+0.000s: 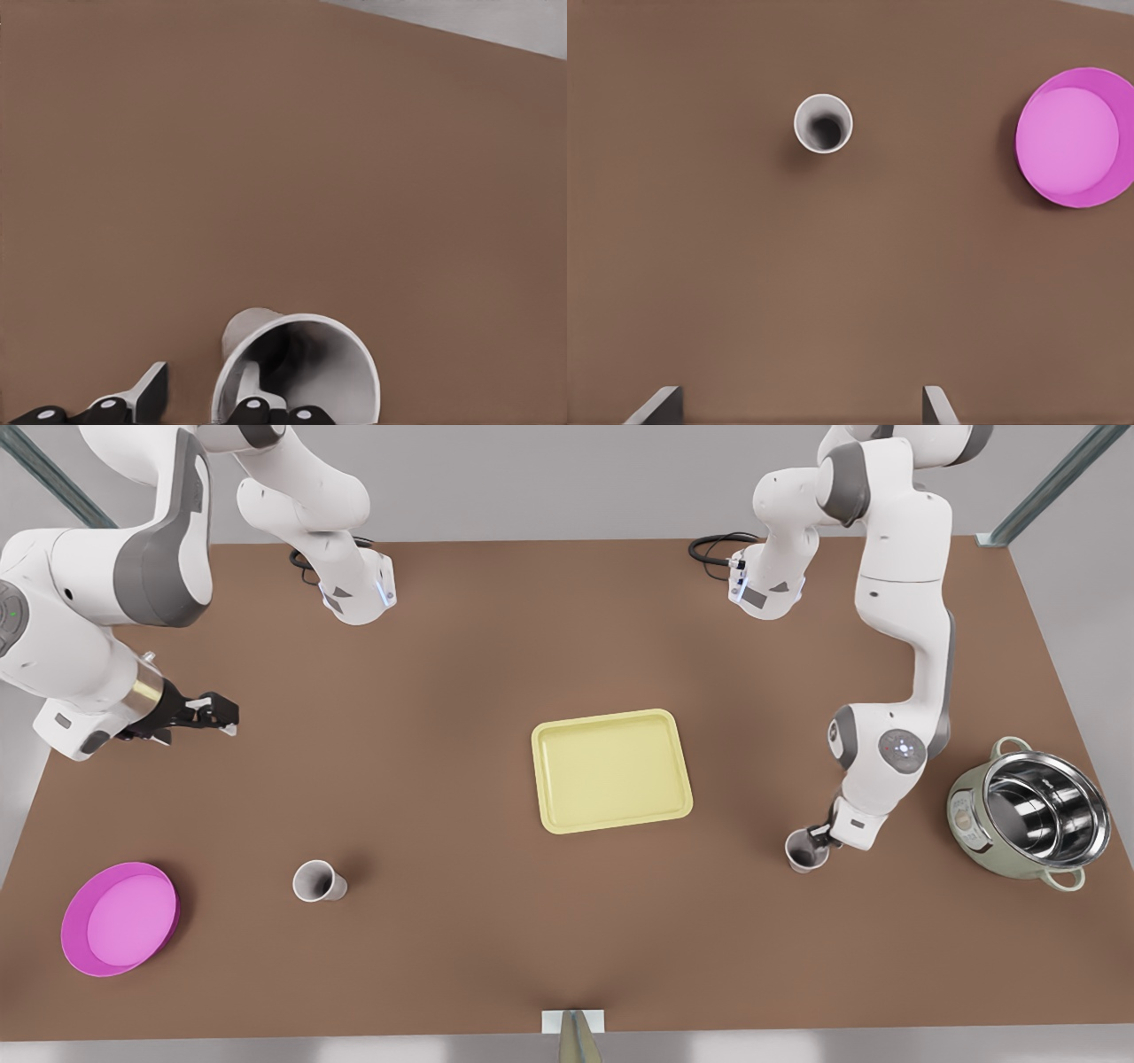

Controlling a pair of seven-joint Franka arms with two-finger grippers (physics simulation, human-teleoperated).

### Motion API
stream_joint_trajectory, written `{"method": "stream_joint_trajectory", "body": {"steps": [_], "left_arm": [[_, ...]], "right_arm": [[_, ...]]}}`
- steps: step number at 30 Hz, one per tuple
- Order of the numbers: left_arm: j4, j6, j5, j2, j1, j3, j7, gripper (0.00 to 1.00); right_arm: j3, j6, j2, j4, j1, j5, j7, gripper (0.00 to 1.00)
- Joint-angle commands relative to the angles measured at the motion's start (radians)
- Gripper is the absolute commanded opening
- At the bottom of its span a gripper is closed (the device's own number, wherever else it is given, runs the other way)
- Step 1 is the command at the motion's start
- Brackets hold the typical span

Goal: Use the left arm to pick up the white IKEA cup from the tray and place it on the middle-left position; use the right arm to pick up the white IKEA cup from the tray and place it on the middle-right position

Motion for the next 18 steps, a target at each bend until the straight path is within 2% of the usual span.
{"method": "stream_joint_trajectory", "body": {"steps": [1, 4, 6, 7, 8, 10, 11, 12, 13, 18], "left_arm": [[0.000, 0.034, -0.011, -0.001, 0.006, 0.000, 0.294, 1.00], [0.001, 0.020, -0.013, -0.005, 0.005, 0.000, 0.291, 1.00], [0.029, -0.123, -0.042, -0.064, -0.003, -0.011, 0.251, 1.00], [0.058, -0.267, -0.040, -0.130, -0.003, -0.011, 0.253, 1.00], [0.144, -0.517, -0.037, -0.192, -0.003, -0.009, 0.256, 1.00], [0.498, -1.227, -0.045, -0.235, -0.001, 0.002, 0.256, 1.00], [0.431, -1.244, -0.034, -0.380, -0.001, -0.001, 0.254, 1.00], [0.356, -1.145, -0.002, -0.436, -0.001, -0.007, 0.254, 1.00], [0.403, -1.146, 0.007, -0.406, -0.004, -0.012, 0.225, 1.00], [0.414, -1.143, -0.002, -0.400, -0.007, -0.034, 0.173, 1.00]], "right_arm": [[0.000, -0.001, -0.001, 0.000, 0.001, 0.004, 0.053, 1.00], [0.000, 0.000, 0.004, 0.001, 0.003, 0.004, 0.053, 1.00], [0.000, 0.000, 0.005, 0.001, 0.004, 0.004, 0.056, 1.00], [0.001, 0.000, 0.005, 0.001, 0.004, 0.004, 0.054, 1.00], [0.000, 0.000, 0.005, 0.001, 0.003, 0.004, 0.054, 1.00], [0.001, 0.000, 0.005, 0.001, 0.003, 0.004, 0.054, 1.00], [0.000, 0.000, 0.005, 0.001, 0.003, 0.004, 0.054, 1.00], [0.001, 0.000, 0.005, 0.001, 0.003, 0.004, 0.054, 1.00], [0.001, 0.000, 0.005, 0.001, 0.003, 0.004, 0.054, 1.00], [0.001, 0.002, 0.005, 0.001, 0.004, 0.002, 0.054, 1.00]]}}
